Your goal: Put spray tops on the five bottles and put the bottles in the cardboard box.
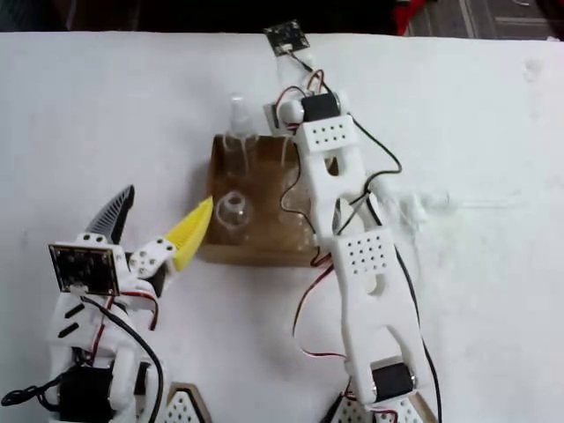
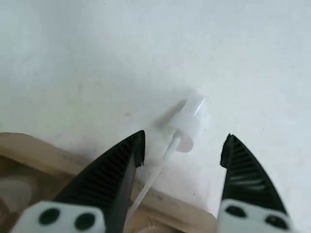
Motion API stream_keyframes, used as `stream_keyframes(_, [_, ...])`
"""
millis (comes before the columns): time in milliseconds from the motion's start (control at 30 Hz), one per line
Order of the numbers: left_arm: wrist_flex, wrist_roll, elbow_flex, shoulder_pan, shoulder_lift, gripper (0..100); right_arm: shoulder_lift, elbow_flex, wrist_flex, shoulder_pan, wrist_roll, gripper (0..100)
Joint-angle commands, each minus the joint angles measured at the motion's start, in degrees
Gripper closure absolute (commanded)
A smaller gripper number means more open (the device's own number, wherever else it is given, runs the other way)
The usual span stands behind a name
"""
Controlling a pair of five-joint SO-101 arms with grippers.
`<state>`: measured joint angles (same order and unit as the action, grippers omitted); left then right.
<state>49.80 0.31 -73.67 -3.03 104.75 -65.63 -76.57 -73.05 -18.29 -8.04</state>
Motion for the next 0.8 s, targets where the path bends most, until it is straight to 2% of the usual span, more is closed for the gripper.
stream_keyframes(0, [-1.4, 0.7, 0.3, -0.7, 0.3, 63, -0.5, -0.2, 0.6, -1.0, 0.8, 76.5])
stream_keyframes(133, [-1.4, 0.7, 0.3, -0.7, 0.3, 63, -0.5, 0.2, -0.9, -1.2, 0.8, 77.7])
stream_keyframes(300, [-1.2, 0.7, 0.4, -0.7, 0.3, 63, 0.1, -0.4, -4.5, -1.2, 0.7, 87.1])
stream_keyframes(600, [-1.1, 0.7, 0.4, -0.7, 0.3, 63, 3.6, -3.3, -6.5, -1.9, 0.7, 87.0])
stream_keyframes(767, [-1.1, 0.7, 0.4, -0.7, 0.3, 63, 4.4, -3.3, -8.9, -1.8, 0.7, 79.3])
